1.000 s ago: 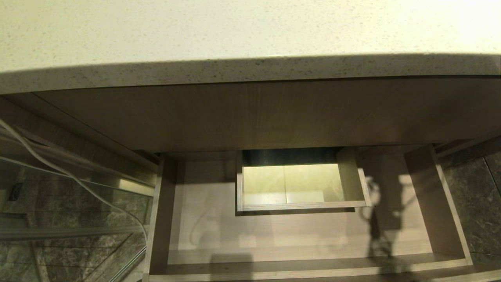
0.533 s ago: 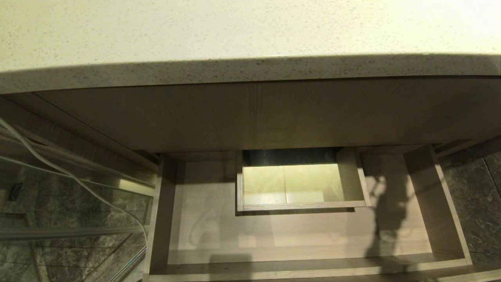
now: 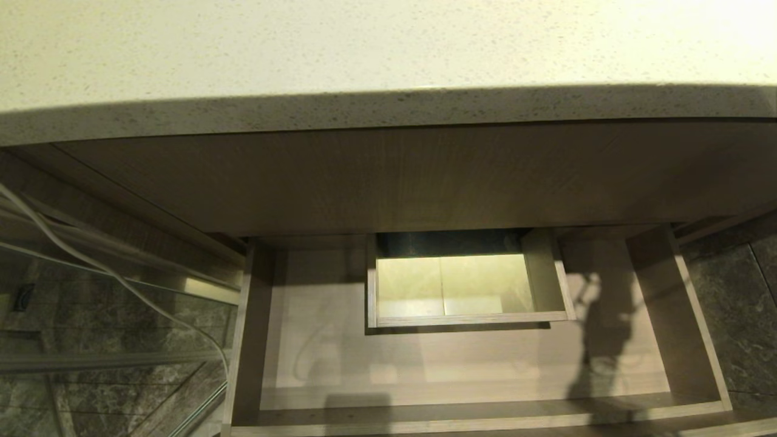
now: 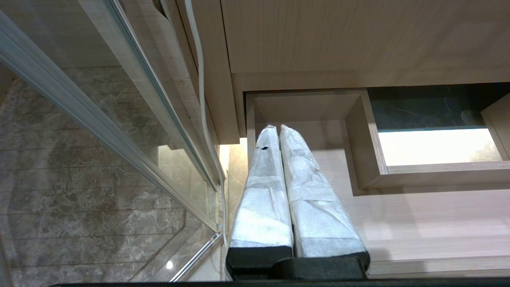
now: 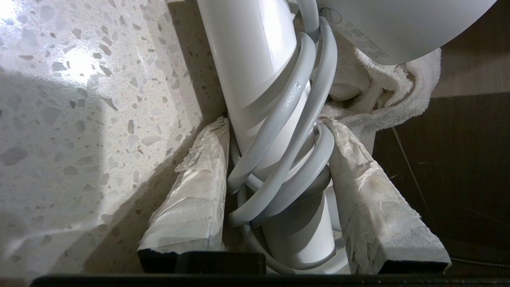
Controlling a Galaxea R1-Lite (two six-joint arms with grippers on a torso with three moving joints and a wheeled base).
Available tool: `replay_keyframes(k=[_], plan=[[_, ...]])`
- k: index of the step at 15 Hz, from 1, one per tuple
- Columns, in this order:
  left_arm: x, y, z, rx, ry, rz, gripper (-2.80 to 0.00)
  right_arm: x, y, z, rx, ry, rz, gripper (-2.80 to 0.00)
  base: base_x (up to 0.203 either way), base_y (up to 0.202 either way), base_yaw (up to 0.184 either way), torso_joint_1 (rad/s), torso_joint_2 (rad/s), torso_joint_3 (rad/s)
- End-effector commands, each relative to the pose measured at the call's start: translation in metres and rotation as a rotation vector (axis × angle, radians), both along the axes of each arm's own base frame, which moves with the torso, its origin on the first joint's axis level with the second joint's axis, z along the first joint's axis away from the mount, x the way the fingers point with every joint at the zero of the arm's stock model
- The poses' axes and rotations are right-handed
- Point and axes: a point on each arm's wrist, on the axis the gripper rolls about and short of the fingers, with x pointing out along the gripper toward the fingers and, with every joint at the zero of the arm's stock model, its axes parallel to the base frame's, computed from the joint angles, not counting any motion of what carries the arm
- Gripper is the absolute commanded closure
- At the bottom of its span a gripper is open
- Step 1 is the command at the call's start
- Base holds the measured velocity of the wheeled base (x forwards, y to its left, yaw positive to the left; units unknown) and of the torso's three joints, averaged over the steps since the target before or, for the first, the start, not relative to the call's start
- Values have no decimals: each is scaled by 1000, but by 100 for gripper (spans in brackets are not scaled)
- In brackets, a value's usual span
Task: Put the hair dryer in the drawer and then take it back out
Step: Place it on the countertop
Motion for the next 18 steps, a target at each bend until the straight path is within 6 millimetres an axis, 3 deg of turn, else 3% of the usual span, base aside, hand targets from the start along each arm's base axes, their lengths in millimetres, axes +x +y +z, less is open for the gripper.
replay_keyframes(k=[1,12,13,18], plan=[[4,0,-11,-1,39,0,0,-3,1,2,-9,-4,1,0,0,0,0,0,0,0],[4,0,-11,-1,39,0,0,-13,6,7,-11,-26,-4,0,0,0,0,0,0,0],[4,0,-11,-1,39,0,0,-13,5,6,-11,-22,0,-280,0,0,0,0,0,0],[4,0,-11,-1,39,0,0,-18,8,10,-20,-40,-4,-280,0,0,0,0,0,0]])
